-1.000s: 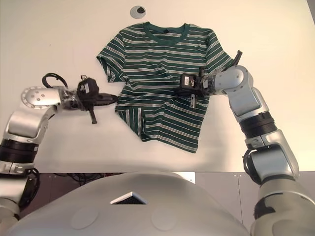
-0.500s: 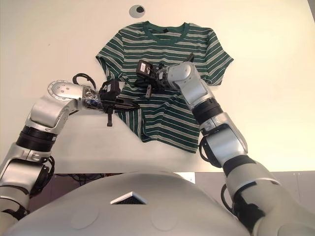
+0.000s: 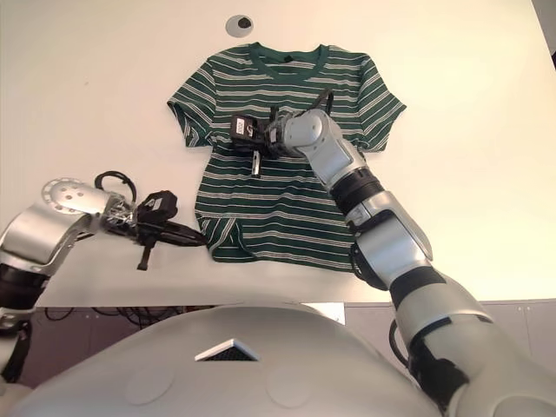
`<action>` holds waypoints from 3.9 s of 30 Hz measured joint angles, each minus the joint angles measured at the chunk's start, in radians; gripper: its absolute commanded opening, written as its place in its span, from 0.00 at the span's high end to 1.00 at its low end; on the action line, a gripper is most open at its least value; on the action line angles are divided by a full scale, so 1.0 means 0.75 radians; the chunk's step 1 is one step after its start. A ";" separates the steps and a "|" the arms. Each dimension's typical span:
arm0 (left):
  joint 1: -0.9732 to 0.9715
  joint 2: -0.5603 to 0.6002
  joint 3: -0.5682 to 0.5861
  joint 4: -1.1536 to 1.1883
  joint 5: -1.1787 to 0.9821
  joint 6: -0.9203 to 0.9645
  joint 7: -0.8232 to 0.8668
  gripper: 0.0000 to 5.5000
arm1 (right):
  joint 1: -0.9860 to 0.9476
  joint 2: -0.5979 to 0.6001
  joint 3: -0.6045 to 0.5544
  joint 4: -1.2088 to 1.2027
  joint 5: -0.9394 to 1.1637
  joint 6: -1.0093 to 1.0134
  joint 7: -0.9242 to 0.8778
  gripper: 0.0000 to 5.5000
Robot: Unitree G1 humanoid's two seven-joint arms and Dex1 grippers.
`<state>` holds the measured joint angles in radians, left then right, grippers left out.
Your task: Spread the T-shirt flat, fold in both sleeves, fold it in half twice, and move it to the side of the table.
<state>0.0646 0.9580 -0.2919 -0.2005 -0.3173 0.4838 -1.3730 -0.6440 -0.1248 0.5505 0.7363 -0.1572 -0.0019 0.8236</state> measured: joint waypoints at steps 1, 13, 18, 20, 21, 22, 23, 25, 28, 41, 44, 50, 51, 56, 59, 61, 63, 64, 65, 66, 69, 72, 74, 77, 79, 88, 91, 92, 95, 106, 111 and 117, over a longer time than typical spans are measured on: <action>0.076 0.072 0.042 -0.021 -0.010 -0.018 -0.014 1.00 | 0.002 -0.003 0.000 0.002 -0.001 -0.007 -0.004 1.00; -0.373 -0.361 0.015 0.154 -0.103 0.073 0.274 1.00 | -0.029 -0.002 0.006 0.073 -0.008 -0.101 0.008 1.00; -0.396 -0.388 -0.191 0.310 0.096 -0.106 0.193 1.00 | -0.065 0.001 0.016 0.134 -0.011 -0.145 0.029 1.00; -0.364 -0.343 -0.194 0.286 0.097 -0.137 0.153 1.00 | -0.067 0.004 0.017 0.154 -0.011 -0.162 0.021 1.00; -0.326 -0.302 -0.188 0.245 0.092 -0.143 0.128 1.00 | -0.067 0.010 0.017 0.168 -0.011 -0.171 0.008 1.00; -0.299 -0.279 -0.176 0.220 0.086 -0.139 0.120 1.00 | -0.068 0.013 0.019 0.175 -0.013 -0.171 0.001 1.00; -0.239 -0.231 -0.151 0.172 0.061 -0.128 0.110 1.00 | -0.066 0.018 0.019 0.182 -0.013 -0.174 -0.008 1.00; -0.131 -0.144 -0.098 0.101 0.031 -0.128 0.096 1.00 | -0.064 0.034 0.018 0.199 -0.015 -0.188 -0.032 1.00; 0.019 -0.049 -0.003 0.026 0.001 -0.136 0.098 1.00 | -0.064 0.042 0.018 0.210 -0.017 -0.196 -0.052 1.00; -0.428 -0.345 0.433 0.245 -0.298 0.314 0.692 0.94 | -0.062 0.044 0.002 0.216 -0.039 -0.253 -0.096 1.00; -0.569 -0.515 0.406 0.534 -0.173 0.317 0.940 0.87 | -0.049 0.041 -0.035 0.187 -0.042 -0.250 -0.140 1.00; -0.713 -0.662 0.443 0.979 -0.025 0.162 1.154 0.75 | 0.106 -0.057 -0.142 -0.129 -0.037 -0.120 -0.171 1.00; -0.736 -0.668 0.449 1.020 -0.017 0.144 1.165 0.75 | 0.135 -0.068 -0.156 -0.203 -0.035 -0.089 -0.168 1.00; -0.836 -0.727 0.496 1.194 -0.021 0.108 1.149 0.75 | 0.256 -0.113 -0.165 -0.566 0.003 0.048 -0.095 1.00; -0.902 -0.761 0.545 1.306 -0.049 0.132 1.120 0.84 | 0.280 -0.118 -0.165 -0.618 0.002 0.100 -0.082 1.00; -0.938 -0.779 0.557 1.379 -0.049 0.115 1.113 0.90 | 0.283 -0.118 -0.164 -0.659 0.002 0.126 -0.081 1.00; -0.954 -0.779 0.568 1.423 -0.048 0.096 1.104 0.94 | 0.308 -0.121 -0.165 -0.737 0.049 0.192 -0.026 1.00; -0.960 -0.780 0.577 1.442 -0.048 0.078 1.100 0.97 | 0.331 -0.130 -0.158 -0.792 0.089 0.250 0.030 1.00; -0.964 -0.782 0.587 1.459 -0.048 0.069 1.097 1.00 | 0.367 -0.163 -0.139 -0.865 0.147 0.314 0.112 1.00; -0.967 -0.784 0.604 1.473 -0.050 0.061 1.096 1.00 | 0.393 -0.172 -0.128 -0.902 0.177 0.377 0.173 1.00; -0.981 -0.799 0.663 1.521 -0.074 0.049 1.100 1.00 | 0.440 -0.226 -0.079 -0.944 0.262 0.510 0.315 1.00; -1.021 -0.804 0.728 1.567 -0.097 0.048 1.112 1.00 | 0.442 -0.305 -0.042 -0.953 0.282 0.590 0.422 1.00; -1.047 -0.805 0.763 1.581 -0.108 0.047 1.121 1.00 | 0.443 -0.357 -0.026 -0.942 0.299 0.599 0.480 1.00; -1.056 -0.807 0.784 1.601 -0.114 0.047 1.123 1.00 | 0.439 -0.420 -0.008 -0.942 0.316 0.571 0.559 1.00; -1.057 -0.807 0.795 1.600 -0.122 0.052 1.117 1.00 | 0.436 -0.470 0.003 -0.948 0.317 0.536 0.604 1.00; -1.030 -0.913 0.730 1.223 -0.155 0.280 1.132 1.00 | 0.441 -0.462 -0.101 -0.937 0.360 0.546 0.492 1.00; -0.981 -0.973 0.648 1.036 -0.149 0.365 1.172 1.00 | 0.396 -0.368 -0.258 -0.927 0.420 0.602 0.336 1.00; -0.969 -0.993 0.619 1.003 -0.138 0.380 1.187 1.00 | 0.368 -0.358 -0.298 -0.927 0.434 0.625 0.288 1.00; -0.958 -1.038 0.586 0.953 -0.124 0.396 1.246 1.00 | 0.310 -0.316 -0.463 -0.914 0.471 0.707 0.112 1.00; -0.874 -1.145 0.534 0.790 -0.110 0.452 1.333 0.78 | 0.291 -0.271 -0.887 -0.717 0.483 0.887 -0.497 0.69; -0.787 -1.147 0.501 0.558 -0.185 0.470 1.242 0.78 | 0.354 -0.383 -0.958 -0.685 0.468 0.909 -0.525 0.58; -0.749 -1.093 0.581 0.321 -0.289 0.472 1.205 0.78 | 0.381 -0.485 -0.948 -0.554 0.457 0.902 -0.455 0.58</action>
<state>-0.4971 0.1379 0.1440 0.0403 -0.5338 0.8375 -0.4691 -0.3581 -0.4887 -0.1605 0.3204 0.1858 0.6745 0.4824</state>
